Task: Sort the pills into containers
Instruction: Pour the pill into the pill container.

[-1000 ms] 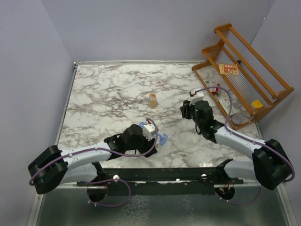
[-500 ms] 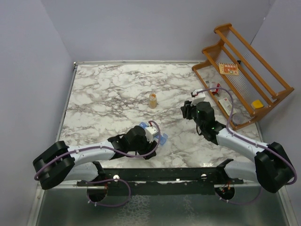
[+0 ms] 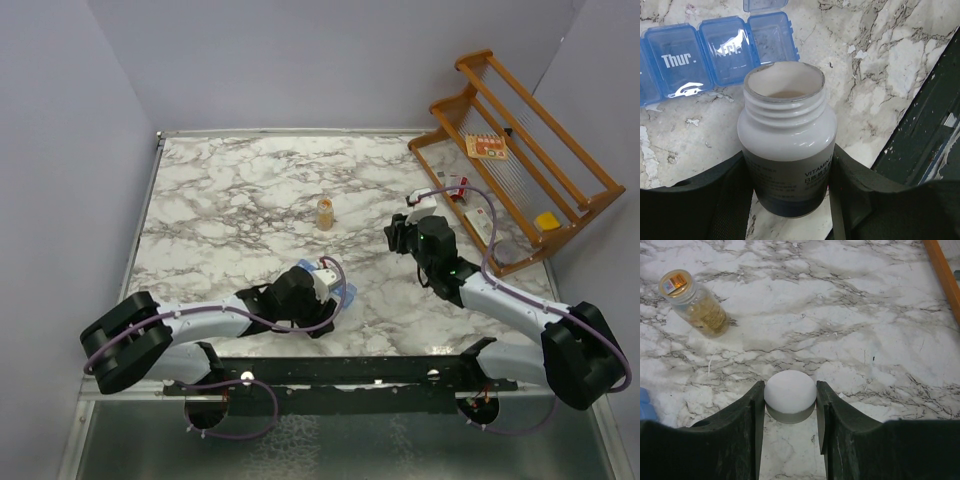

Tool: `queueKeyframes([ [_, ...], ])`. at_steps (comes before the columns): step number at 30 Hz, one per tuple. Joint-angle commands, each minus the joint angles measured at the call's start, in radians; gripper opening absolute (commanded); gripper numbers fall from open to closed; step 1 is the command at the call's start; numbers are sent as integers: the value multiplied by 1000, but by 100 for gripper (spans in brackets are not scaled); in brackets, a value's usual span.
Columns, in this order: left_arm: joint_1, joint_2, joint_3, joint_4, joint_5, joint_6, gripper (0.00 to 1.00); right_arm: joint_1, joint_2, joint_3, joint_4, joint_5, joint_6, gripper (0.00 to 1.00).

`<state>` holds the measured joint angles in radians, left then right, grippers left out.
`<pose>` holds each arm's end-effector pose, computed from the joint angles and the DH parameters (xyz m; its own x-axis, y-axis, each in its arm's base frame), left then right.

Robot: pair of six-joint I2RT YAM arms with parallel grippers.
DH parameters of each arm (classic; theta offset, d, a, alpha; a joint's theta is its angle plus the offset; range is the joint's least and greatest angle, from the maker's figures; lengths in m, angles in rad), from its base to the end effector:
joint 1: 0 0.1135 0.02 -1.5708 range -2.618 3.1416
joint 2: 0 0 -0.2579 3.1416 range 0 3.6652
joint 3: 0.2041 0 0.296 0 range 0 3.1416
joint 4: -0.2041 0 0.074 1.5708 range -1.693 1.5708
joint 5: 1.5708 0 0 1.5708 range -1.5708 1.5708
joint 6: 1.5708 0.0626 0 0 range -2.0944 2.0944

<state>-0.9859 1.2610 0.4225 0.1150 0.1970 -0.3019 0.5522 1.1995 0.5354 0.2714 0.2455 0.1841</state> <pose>0.1451 -0.2413 0.0941 -0.6162 0.4024 -0.6771 0.7493 0.5643 -0.3466 0.2771 0.1529 0.1709 -0.3785 -0.0246 -0.9253 -0.2526 0.9644 0.0777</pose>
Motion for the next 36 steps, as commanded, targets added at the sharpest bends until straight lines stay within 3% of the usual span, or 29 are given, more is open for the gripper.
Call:
queueKeyframes([
  [1, -7, 28, 38, -1, 11, 0, 0, 0, -24, -2, 20, -9, -10, 1],
  [36, -13, 104, 131, -188, 25, -19, 0, -1, -93, -14, 12, 20, -17, 1],
])
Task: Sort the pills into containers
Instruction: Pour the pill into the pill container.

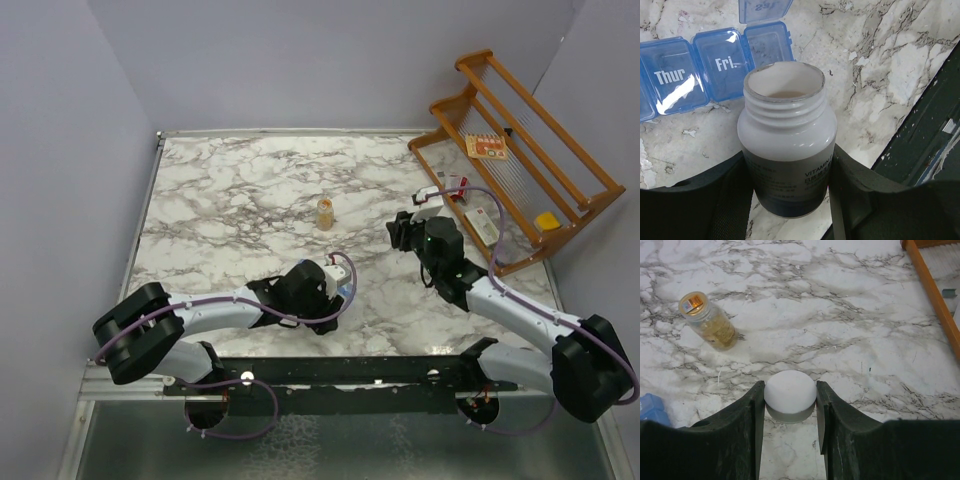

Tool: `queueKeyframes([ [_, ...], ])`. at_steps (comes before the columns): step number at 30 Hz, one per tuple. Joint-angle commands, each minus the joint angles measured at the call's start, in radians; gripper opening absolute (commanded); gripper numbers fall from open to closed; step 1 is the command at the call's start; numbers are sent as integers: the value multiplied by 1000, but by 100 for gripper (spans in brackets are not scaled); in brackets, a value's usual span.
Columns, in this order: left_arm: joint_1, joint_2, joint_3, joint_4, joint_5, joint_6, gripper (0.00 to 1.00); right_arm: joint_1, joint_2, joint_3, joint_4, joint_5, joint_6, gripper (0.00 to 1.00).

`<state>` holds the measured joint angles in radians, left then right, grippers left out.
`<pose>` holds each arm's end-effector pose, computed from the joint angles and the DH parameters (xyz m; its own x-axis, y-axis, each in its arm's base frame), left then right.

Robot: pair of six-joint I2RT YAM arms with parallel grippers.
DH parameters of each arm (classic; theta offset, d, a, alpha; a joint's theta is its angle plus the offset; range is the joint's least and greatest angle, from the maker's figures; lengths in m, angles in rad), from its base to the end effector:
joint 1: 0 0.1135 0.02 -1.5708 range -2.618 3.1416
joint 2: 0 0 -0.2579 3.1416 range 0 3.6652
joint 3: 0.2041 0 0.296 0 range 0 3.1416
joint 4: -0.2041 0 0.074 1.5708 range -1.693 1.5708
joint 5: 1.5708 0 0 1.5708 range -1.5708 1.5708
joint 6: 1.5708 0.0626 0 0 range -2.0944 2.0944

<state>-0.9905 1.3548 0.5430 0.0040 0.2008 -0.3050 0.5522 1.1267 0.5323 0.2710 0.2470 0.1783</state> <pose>0.1547 -0.2588 0.0986 -0.6468 0.4498 -0.6159 0.7348 0.5840 -0.3450 0.2725 0.1499 0.1910 -0.3215 0.0039 -0.9469 -0.2583 0.9617 0.0917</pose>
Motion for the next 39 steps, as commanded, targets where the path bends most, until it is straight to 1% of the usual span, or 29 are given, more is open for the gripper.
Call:
queueKeyframes([
  [1, -8, 9, 10, -83, 22, -18, 0, 0, -22, -11, 13, 17, -12, 1],
  [13, -17, 44, 30, -124, 29, -34, 0, 0, -42, -12, 10, 23, -13, 1],
  [25, -22, 73, 61, -222, 38, -48, 0, -1, -47, -15, 15, 26, -12, 1],
  [39, -23, 48, 47, -288, 32, -65, 0, 0, -42, -14, 4, 11, -7, 1],
])
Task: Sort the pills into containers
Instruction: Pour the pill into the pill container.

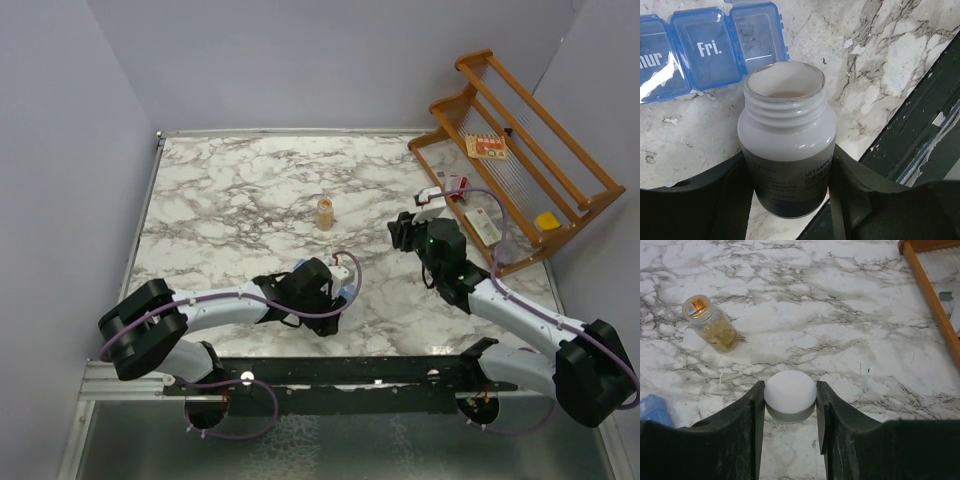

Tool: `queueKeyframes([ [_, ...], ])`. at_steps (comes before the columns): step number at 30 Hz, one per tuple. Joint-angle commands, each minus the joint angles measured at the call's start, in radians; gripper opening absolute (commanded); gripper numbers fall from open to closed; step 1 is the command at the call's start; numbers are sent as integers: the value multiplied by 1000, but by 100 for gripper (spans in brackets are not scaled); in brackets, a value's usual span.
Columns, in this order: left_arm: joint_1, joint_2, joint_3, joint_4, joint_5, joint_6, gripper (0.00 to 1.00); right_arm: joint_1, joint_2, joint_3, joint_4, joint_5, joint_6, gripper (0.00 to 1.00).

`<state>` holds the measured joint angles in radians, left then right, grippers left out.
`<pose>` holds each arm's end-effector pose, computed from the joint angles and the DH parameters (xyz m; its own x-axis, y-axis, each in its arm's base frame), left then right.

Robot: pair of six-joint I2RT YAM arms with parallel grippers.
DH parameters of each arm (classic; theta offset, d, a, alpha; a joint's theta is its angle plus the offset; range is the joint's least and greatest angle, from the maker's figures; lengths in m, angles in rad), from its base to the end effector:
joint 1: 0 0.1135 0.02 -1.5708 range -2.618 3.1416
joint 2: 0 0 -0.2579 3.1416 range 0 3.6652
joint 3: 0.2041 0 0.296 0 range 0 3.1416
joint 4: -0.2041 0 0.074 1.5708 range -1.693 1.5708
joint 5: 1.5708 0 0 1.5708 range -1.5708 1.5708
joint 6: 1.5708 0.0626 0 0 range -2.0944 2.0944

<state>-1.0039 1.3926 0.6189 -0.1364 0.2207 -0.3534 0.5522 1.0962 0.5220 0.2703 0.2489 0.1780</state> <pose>0.1530 -0.2659 0.1010 -0.7076 0.4828 -0.5159 0.6932 0.6158 -0.3745 0.2691 0.1477 0.1955 -0.3053 0.0134 -0.9522 -0.2583 0.9612 0.0964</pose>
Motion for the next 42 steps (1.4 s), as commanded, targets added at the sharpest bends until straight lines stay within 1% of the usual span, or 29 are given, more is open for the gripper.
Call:
queueKeyframes([
  [1, -10, 11, -26, -149, 8, -15, 0, 0, -6, -4, 0, 10, -1, 1],
  [8, -10, 15, -29, -151, 14, -27, 0, 0, 7, -51, -7, -8, 38, 1],
  [13, -10, 29, -17, -164, 17, -29, 0, 0, -13, -77, -5, -24, 41, 1],
  [24, -10, 49, 1, -180, 29, -40, 0, 2, -58, -131, 6, -301, 39, 1],
  [30, -10, 65, 31, -233, 58, -40, 0, 8, -52, -135, 17, -376, 36, 1],
  [36, -10, 71, 47, -258, 37, -39, 0, 14, -45, -154, 23, -434, 40, 1],
  [42, -11, 60, 48, -258, 15, -69, 0, 21, -36, -171, 4, -455, 57, 1],
])
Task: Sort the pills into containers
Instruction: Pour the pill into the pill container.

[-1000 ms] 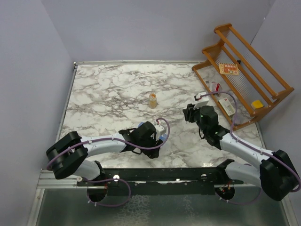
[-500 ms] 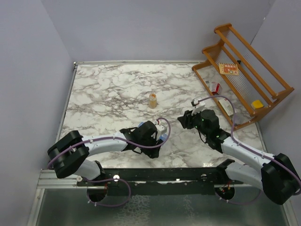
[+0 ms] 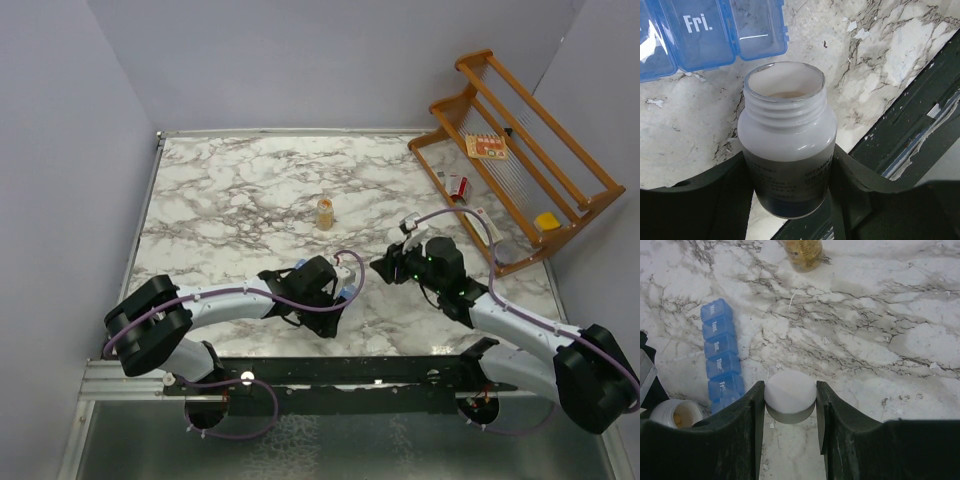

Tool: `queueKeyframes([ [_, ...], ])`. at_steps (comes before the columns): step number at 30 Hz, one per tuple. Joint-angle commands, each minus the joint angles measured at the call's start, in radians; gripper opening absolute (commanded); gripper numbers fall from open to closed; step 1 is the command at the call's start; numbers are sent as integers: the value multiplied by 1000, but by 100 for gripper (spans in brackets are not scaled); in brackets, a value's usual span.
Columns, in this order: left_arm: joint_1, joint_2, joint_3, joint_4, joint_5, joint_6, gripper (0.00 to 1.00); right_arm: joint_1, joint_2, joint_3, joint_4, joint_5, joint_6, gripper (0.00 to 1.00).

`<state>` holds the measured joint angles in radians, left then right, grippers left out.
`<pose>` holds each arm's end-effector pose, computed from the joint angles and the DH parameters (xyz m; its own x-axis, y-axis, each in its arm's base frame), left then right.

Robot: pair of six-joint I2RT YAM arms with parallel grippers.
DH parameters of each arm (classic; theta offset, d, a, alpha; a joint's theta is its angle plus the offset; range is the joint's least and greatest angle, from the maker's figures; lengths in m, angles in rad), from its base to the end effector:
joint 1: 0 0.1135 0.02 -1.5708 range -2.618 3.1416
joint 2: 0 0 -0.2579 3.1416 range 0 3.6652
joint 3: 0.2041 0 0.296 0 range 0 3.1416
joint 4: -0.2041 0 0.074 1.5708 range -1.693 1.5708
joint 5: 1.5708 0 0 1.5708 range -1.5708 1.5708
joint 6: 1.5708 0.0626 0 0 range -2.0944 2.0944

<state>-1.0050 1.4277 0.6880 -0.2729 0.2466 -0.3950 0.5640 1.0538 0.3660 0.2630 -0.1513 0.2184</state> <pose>0.1528 -0.2691 0.1034 -0.7614 0.5028 -0.4092 0.6446 0.6546 -0.3949 0.2302 0.1568 0.1440 -0.4797 -0.0500 -0.8760 -0.5537 0.7917 0.2581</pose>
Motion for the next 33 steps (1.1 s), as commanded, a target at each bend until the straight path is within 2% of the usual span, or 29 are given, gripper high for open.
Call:
queueKeyframes([
  [1, -9, 28, -19, -122, -15, -28, 0, 10, 5, -13, 9, -59, 15, 1],
  [23, -10, 101, 53, -140, 23, -76, 0, 83, 131, 50, -42, -91, -9, 1],
  [33, -8, 124, 83, -173, 37, -99, 0, 100, 132, 46, -36, -91, -17, 1],
])
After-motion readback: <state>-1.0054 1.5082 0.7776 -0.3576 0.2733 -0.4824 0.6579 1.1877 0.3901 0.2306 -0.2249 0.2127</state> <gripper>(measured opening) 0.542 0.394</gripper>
